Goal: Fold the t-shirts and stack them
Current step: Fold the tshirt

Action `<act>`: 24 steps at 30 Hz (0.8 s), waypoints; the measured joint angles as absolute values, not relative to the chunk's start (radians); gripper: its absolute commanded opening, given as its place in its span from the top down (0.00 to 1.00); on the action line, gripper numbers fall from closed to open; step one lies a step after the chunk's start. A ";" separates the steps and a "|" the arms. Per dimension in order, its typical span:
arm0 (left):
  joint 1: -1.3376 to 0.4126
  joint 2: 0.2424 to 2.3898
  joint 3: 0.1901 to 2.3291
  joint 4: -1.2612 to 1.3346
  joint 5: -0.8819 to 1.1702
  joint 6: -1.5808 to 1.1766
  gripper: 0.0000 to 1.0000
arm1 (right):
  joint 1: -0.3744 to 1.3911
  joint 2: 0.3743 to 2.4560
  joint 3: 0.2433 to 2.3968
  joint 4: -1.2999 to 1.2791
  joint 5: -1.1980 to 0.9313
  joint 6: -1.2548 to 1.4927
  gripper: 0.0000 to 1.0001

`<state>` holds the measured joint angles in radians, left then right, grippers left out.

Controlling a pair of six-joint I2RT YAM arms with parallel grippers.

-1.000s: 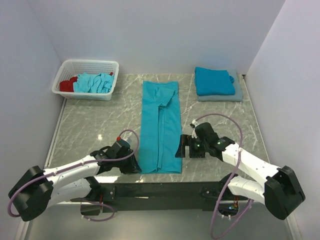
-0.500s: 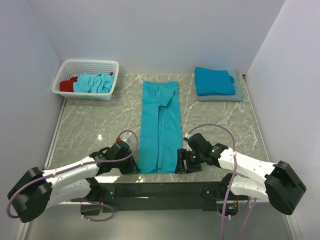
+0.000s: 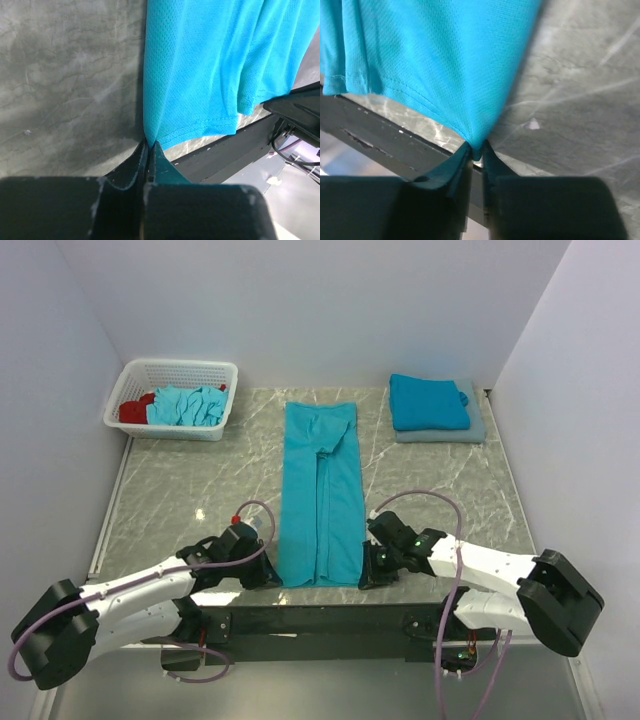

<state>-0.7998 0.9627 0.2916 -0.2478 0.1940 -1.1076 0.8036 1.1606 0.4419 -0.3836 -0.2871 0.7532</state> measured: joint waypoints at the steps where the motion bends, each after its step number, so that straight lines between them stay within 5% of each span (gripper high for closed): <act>1: -0.803 0.955 0.291 -0.252 0.191 -1.113 0.99 | 0.806 1.157 0.438 -0.384 -0.281 0.759 0.88; 5: -0.816 0.917 0.292 -0.260 0.182 -1.118 0.99 | 0.811 1.112 0.425 -0.400 -0.268 0.759 0.96; 14: -0.820 0.926 0.314 -0.194 0.175 -1.115 0.99 | 0.814 1.062 0.541 -0.443 -0.192 0.689 0.98; 24: -0.789 1.082 0.598 -0.163 -0.058 -1.048 0.99 | 0.764 1.198 0.780 -0.427 -0.067 0.590 0.99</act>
<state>-0.7887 1.0824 0.5980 -0.1635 -0.0578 -1.0481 0.7635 1.1980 0.7795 -0.4271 -0.0669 0.5903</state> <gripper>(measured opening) 0.022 0.030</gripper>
